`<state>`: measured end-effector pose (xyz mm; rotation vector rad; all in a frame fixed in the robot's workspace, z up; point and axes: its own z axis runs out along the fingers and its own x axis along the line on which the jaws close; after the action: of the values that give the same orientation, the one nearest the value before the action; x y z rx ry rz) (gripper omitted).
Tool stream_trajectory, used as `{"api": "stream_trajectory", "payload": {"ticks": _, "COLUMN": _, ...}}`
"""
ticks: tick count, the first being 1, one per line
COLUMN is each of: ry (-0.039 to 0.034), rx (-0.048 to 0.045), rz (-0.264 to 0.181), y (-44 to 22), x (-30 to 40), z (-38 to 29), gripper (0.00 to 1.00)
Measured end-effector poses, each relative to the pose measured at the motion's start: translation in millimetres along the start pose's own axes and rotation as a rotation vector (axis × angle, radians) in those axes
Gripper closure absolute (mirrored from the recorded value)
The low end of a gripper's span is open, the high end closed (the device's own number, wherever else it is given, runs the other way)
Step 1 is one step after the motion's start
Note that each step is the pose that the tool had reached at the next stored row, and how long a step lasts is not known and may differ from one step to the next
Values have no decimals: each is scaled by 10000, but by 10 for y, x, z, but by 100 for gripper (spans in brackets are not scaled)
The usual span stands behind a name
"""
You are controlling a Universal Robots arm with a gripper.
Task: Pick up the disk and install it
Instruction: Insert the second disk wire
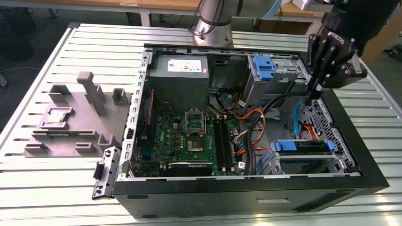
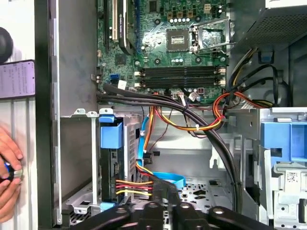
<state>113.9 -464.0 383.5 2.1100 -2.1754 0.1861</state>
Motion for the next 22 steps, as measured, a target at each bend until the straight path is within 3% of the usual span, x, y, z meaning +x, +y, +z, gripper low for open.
{"api": "stream_trajectory", "payload": {"ticks": 1, "ry": 120, "rx": 1, "rz": -2, "y": 1, "x": -24, "z": 3, "gripper": 84}}
{"api": "stream_trajectory", "payload": {"ticks": 2, "ry": 229, "rx": 3, "rz": -4, "y": 1, "x": -42, "z": 8, "gripper": 76}}
{"api": "stream_trajectory", "payload": {"ticks": 3, "ry": 309, "rx": 3, "rz": -4, "y": 2, "x": -62, "z": 14, "gripper": 76}}
{"api": "stream_trajectory", "payload": {"ticks": 5, "ry": 429, "rx": 4, "rz": -6, "y": 3, "x": -88, "z": 32, "gripper": 76}}
{"api": "stream_trajectory", "payload": {"ticks": 8, "ry": 678, "rx": 10, "rz": -9, "y": 3, "x": -93, "z": 55, "gripper": 76}}
{"api": "stream_trajectory", "payload": {"ticks": 11, "ry": 877, "rx": 13, "rz": -11, "y": 4, "x": -96, "z": 75, "gripper": 76}}
{"api": "stream_trajectory", "payload": {"ticks": 19, "ry": 905, "rx": 13, "rz": -12, "y": 4, "x": -117, "z": 217, "gripper": 76}}
{"api": "stream_trajectory", "payload": {"ticks": 22, "ry": 950, "rx": 14, "rz": -12, "y": 4, "x": -110, "z": 254, "gripper": 76}}
